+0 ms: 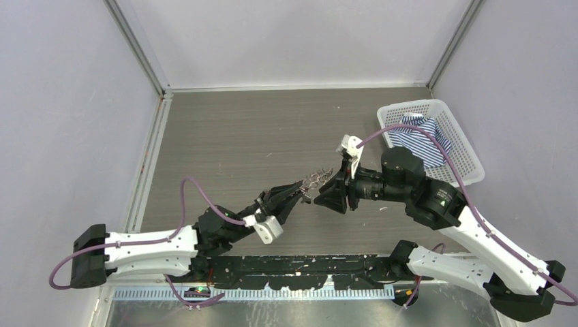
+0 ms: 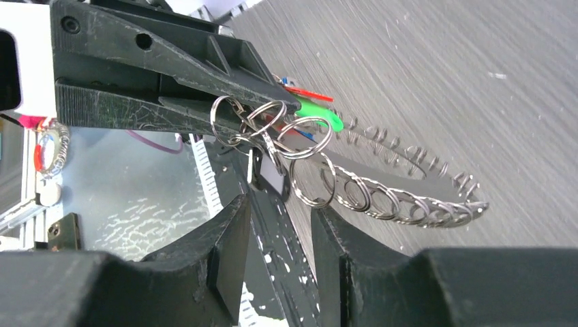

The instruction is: Remove the keys from the keyring

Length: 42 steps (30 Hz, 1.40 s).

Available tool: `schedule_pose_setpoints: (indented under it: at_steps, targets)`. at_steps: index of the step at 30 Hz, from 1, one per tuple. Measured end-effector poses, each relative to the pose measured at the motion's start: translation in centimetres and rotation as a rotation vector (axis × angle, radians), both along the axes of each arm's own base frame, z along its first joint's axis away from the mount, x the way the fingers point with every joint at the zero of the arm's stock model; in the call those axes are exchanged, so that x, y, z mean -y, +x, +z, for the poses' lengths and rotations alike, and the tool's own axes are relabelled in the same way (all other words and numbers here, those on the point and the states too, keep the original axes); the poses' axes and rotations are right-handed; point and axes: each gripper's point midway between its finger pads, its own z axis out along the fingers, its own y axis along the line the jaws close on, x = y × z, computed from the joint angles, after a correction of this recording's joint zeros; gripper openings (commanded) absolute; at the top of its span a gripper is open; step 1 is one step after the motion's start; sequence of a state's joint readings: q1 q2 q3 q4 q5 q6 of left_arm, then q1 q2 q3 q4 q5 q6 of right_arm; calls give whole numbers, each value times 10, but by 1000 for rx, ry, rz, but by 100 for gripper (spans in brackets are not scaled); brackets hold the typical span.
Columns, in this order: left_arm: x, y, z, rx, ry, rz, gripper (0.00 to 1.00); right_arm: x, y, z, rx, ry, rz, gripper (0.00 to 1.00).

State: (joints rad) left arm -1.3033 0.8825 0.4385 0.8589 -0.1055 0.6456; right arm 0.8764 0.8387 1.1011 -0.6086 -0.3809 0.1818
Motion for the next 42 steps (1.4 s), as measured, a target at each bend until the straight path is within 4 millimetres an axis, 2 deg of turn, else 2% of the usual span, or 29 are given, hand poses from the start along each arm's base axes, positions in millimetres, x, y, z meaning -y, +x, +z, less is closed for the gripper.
schedule_pose_setpoints:
  at_steps: [5,9,15,21,26,34,42]
  targets:
    - [-4,-9,21,-22,-27,-52,0,-6,-2,15,55,80,36,43]
    - [-4,-13,32,-35,-34,-78,0,-16,-4,13,59,125,79,44]
    - [1,-12,32,-61,5,-87,0,-21,-9,12,67,185,112,44]
    - [4,-16,40,-56,9,-108,0,-19,-11,27,113,262,110,37]
    - [8,-16,39,-60,23,-114,0,-19,-11,40,132,309,105,37]
    - [10,-16,42,-59,23,-120,0,-14,-8,48,133,358,58,34]
    - [11,-12,40,-68,28,-98,0,-15,-5,47,108,374,34,33]
